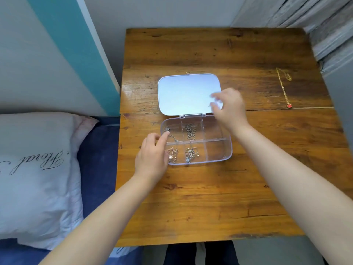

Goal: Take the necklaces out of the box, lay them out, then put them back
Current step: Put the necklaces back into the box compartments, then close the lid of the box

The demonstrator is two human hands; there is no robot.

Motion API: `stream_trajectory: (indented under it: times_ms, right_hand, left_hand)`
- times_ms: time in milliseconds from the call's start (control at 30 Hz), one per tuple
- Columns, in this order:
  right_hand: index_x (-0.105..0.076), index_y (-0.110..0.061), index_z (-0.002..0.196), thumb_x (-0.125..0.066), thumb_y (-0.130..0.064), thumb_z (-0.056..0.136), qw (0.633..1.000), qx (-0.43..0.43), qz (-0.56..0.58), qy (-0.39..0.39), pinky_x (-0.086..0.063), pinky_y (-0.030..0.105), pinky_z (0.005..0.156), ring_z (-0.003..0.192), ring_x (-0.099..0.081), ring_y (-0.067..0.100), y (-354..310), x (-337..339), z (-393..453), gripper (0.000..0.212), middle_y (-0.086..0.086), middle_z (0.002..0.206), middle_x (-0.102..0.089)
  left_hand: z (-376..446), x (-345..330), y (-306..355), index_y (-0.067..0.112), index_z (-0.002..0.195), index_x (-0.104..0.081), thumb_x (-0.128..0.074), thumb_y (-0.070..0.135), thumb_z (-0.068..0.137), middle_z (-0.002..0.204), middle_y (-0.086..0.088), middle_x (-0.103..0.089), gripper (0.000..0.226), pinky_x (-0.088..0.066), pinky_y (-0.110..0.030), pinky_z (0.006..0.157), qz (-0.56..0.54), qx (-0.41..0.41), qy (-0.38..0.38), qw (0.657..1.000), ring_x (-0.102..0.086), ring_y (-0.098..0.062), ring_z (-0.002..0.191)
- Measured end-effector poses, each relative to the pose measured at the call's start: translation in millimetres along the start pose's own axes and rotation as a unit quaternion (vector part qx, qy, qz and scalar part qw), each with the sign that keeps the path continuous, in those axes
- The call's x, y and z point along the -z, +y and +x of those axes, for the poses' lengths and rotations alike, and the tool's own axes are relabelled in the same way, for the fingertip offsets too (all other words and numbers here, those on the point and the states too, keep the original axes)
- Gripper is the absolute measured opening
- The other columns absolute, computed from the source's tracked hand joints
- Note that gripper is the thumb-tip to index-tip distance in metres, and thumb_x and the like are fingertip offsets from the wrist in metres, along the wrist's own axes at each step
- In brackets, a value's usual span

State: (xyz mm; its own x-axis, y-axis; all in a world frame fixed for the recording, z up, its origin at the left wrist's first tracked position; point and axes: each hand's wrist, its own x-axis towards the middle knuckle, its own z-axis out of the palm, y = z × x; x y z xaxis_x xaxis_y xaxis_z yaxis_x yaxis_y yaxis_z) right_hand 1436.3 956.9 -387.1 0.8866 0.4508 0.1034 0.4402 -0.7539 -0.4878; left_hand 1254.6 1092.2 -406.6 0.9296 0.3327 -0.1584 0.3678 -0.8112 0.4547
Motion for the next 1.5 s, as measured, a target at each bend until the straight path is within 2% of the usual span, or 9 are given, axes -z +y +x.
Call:
stream_trajectory:
  times_ms: [167, 333, 533, 667, 800, 967, 1167, 1333, 1500]
  right_hand:
    - [-0.069, -0.009, 0.102, -0.059, -0.022, 0.085, 0.927, 0.144, -0.187, -0.292, -0.041, 0.037, 0.079, 0.100, -0.056, 0.033, -18, -28, -46, 0.024, 0.014, 0.100, -0.065]
    - [-0.071, -0.014, 0.051, -0.085, -0.008, 0.051, 0.942, 0.233, -0.145, -0.191, -0.028, 0.023, 0.051, 0.048, -0.059, 0.027, -8, -39, -48, 0.015, 0.003, 0.050, -0.064]
    - [-0.073, -0.005, 0.088, -0.055, -0.007, 0.066, 0.941, 0.282, -0.027, -0.187, -0.054, 0.050, 0.074, 0.085, -0.067, 0.037, -1, 0, -50, 0.028, 0.014, 0.088, -0.075]
    - [-0.054, 0.000, 0.122, -0.050, -0.019, 0.082, 1.000, 0.000, 0.004, -0.024, -0.036, 0.044, 0.104, 0.122, -0.048, 0.037, 3, 6, -1, 0.044, 0.021, 0.128, -0.056]
    - [-0.034, 0.000, 0.137, -0.053, -0.011, 0.089, 0.899, -0.325, 0.280, -0.088, -0.038, 0.039, 0.104, 0.128, -0.045, 0.029, 8, 1, 44, 0.052, 0.016, 0.142, -0.043]
    - [-0.054, 0.005, 0.118, -0.047, 0.015, 0.082, 0.888, -0.284, 0.361, -0.025, -0.048, 0.026, 0.072, 0.085, -0.058, 0.021, 8, 4, 41, 0.038, 0.014, 0.100, -0.063]
    - [-0.063, -0.005, 0.101, -0.061, 0.008, 0.081, 0.924, -0.160, 0.346, -0.007, -0.049, 0.009, 0.070, 0.073, -0.061, -0.007, 16, 36, -12, 0.024, -0.017, 0.078, -0.070]
    - [-0.068, -0.003, 0.100, -0.058, 0.012, 0.077, 0.978, -0.094, 0.099, -0.158, -0.034, 0.025, 0.101, 0.121, -0.052, 0.024, 35, 44, -80, 0.029, 0.016, 0.131, -0.056]
    - [-0.051, -0.009, 0.128, -0.050, -0.011, 0.091, 0.936, -0.243, 0.197, -0.162, -0.043, 0.032, 0.099, 0.122, -0.051, 0.024, 23, 24, -104, 0.036, 0.008, 0.132, -0.056]
  left_hand:
    - [11, -6, -1, 0.009, 0.142, -0.031, -0.052, 0.015, 0.094, 0.116, -0.015, -0.053, 0.053, -0.047, -0.037, 0.081, -0.065, 0.103, -0.041, 0.992, -0.055, -0.031, 0.104]
    - [9, -11, 2, 0.009, 0.145, -0.028, -0.046, 0.010, 0.096, 0.110, -0.018, -0.054, 0.053, -0.045, -0.035, 0.082, -0.106, 0.123, -0.040, 0.986, -0.052, -0.030, 0.100]
    - [7, -16, -2, 0.009, 0.143, -0.035, -0.045, 0.008, 0.096, 0.101, -0.017, -0.053, 0.048, -0.036, -0.027, 0.071, -0.143, 0.128, -0.030, 0.981, -0.045, -0.022, 0.085]
    - [4, -19, -4, 0.011, 0.140, -0.039, -0.047, 0.007, 0.095, 0.089, -0.004, -0.044, 0.046, -0.029, -0.017, 0.067, -0.164, 0.132, -0.009, 0.977, -0.040, -0.014, 0.080]
    - [4, -22, -5, 0.008, 0.138, -0.043, -0.048, 0.007, 0.094, 0.095, -0.013, -0.055, 0.044, -0.024, -0.014, 0.061, -0.162, 0.129, 0.009, 0.978, -0.039, -0.012, 0.080]
    - [9, -23, -2, 0.004, 0.131, -0.048, -0.047, 0.002, 0.092, 0.086, -0.008, -0.044, 0.039, -0.027, -0.019, 0.063, -0.131, 0.140, 0.004, 0.981, -0.040, -0.019, 0.078]
    - [5, -15, -5, 0.013, 0.140, -0.043, -0.040, 0.015, 0.099, 0.110, -0.018, -0.061, 0.041, -0.039, -0.032, 0.079, -0.180, 0.160, -0.014, 0.970, -0.052, -0.029, 0.106]
    - [-12, 0, -9, 0.012, 0.142, -0.038, -0.028, 0.033, 0.102, 0.145, -0.010, -0.046, 0.047, -0.034, -0.045, 0.114, -0.290, 0.217, -0.014, 0.932, -0.041, -0.025, 0.134]
    - [-6, 4, 19, 0.009, 0.139, -0.038, -0.045, 0.030, 0.098, 0.143, -0.011, -0.047, 0.047, -0.042, -0.043, 0.106, -0.233, 0.243, -0.101, 0.936, -0.046, -0.031, 0.128]
